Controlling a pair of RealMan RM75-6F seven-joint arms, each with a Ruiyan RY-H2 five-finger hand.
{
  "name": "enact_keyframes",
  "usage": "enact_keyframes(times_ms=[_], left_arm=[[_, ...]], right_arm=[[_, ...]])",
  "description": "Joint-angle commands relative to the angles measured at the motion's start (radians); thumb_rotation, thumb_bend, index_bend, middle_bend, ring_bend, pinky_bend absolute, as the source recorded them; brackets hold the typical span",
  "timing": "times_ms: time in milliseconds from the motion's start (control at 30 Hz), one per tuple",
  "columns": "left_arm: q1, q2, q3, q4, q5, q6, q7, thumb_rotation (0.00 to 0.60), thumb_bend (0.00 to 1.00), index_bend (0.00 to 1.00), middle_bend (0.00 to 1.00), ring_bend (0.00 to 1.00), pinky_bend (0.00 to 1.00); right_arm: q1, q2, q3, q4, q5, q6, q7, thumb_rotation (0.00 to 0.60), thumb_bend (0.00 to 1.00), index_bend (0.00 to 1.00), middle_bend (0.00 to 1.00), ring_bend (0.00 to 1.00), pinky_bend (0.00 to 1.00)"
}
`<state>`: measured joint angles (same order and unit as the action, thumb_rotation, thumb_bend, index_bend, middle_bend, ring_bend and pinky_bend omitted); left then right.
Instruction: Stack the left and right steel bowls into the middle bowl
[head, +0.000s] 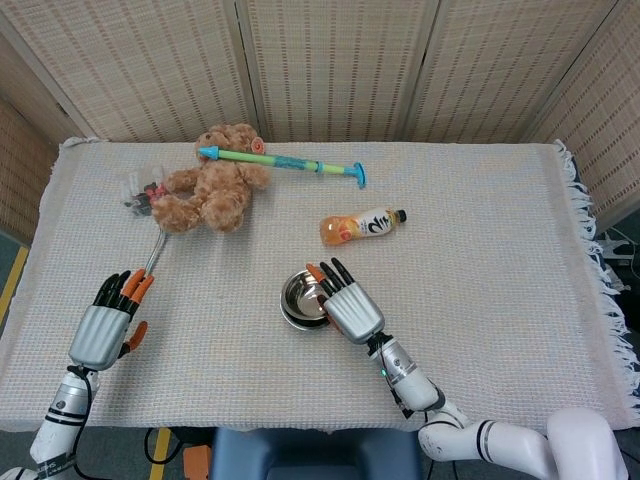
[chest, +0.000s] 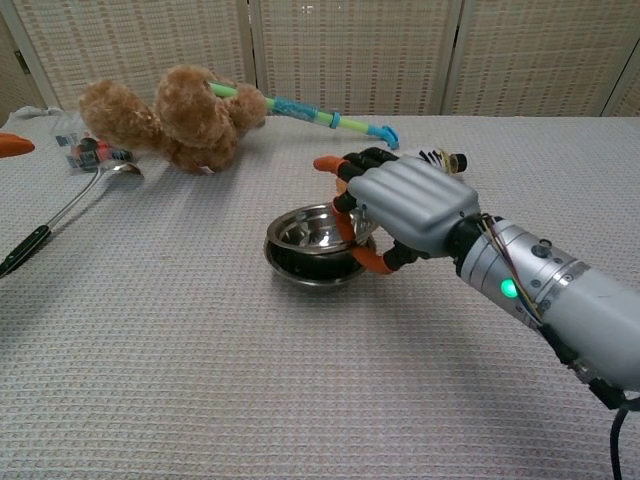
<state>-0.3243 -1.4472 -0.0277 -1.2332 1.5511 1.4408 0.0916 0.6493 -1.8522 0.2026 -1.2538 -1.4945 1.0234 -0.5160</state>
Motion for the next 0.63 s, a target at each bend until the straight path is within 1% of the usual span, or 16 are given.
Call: enact_keyframes(times_ms=[33, 167, 233, 267, 300, 367, 433, 467, 500, 567, 633], left_arm=[[0.005, 0.005, -0.001, -0.005, 0.002, 0.004, -0.002, 0.6, 0.43, 0.0, 0.0, 0.0, 0.08], [0.013, 0.009, 0.001, -0.02, 0.001, 0.005, 0.012, 0.6, 0.43, 0.0, 0.0, 0.0, 0.08], [0.021, 0.013, 0.009, -0.031, 0.006, 0.011, 0.017, 0.6, 0.43, 0.0, 0.0, 0.0, 0.08], [0.026, 0.017, 0.014, -0.034, 0.01, 0.013, 0.02, 0.6, 0.43, 0.0, 0.0, 0.0, 0.08], [0.034, 0.025, 0.023, -0.04, 0.014, 0.016, 0.023, 0.6, 0.43, 0.0, 0.0, 0.0, 0.08], [0.048, 0.04, 0.037, -0.048, 0.016, 0.017, 0.022, 0.6, 0.44, 0.0, 0.0, 0.0, 0.08], [0.061, 0.061, 0.052, -0.061, 0.012, 0.008, 0.018, 0.6, 0.44, 0.0, 0.0, 0.0, 0.08], [0.067, 0.069, 0.054, -0.066, 0.005, 0.003, 0.02, 0.6, 0.43, 0.0, 0.0, 0.0, 0.08], [0.068, 0.074, 0.055, -0.07, 0.002, -0.002, 0.028, 0.6, 0.43, 0.0, 0.0, 0.0, 0.08], [0.068, 0.082, 0.052, -0.083, 0.003, -0.005, 0.039, 0.6, 0.44, 0.0, 0.0, 0.0, 0.08], [0.069, 0.083, 0.047, -0.089, 0.002, -0.002, 0.049, 0.6, 0.44, 0.0, 0.0, 0.0, 0.08]], right_arm=[[-0.068, 0.091, -0.058, -0.136, 0.015, 0.039, -0.007, 0.6, 0.13, 0.0, 0.0, 0.0, 0.0], [-0.117, 0.198, -0.098, -0.251, 0.033, 0.065, -0.013, 0.6, 0.09, 0.0, 0.0, 0.0, 0.0], [-0.16, 0.267, -0.128, -0.306, 0.04, 0.104, -0.029, 0.6, 0.09, 0.0, 0.0, 0.0, 0.0], [-0.187, 0.3, -0.142, -0.331, 0.047, 0.132, -0.043, 0.6, 0.09, 0.0, 0.0, 0.0, 0.0], [-0.228, 0.343, -0.159, -0.362, 0.058, 0.181, -0.068, 0.6, 0.09, 0.0, 0.0, 0.0, 0.0], [-0.297, 0.397, -0.179, -0.399, 0.067, 0.277, -0.089, 0.6, 0.09, 0.0, 0.0, 0.0, 0.0], [-0.378, 0.439, -0.204, -0.398, 0.041, 0.404, -0.087, 0.6, 0.09, 0.0, 0.0, 0.0, 0.0], [-0.419, 0.454, -0.219, -0.379, 0.021, 0.47, -0.073, 0.6, 0.09, 0.0, 0.0, 0.0, 0.0], [-0.447, 0.463, -0.228, -0.363, 0.011, 0.509, -0.054, 0.6, 0.09, 0.0, 0.0, 0.0, 0.0], [-0.497, 0.481, -0.24, -0.334, 0.005, 0.569, 0.011, 0.6, 0.09, 0.0, 0.0, 0.0, 0.0], [-0.524, 0.497, -0.242, -0.314, 0.006, 0.595, 0.062, 0.6, 0.09, 0.0, 0.0, 0.0, 0.0]])
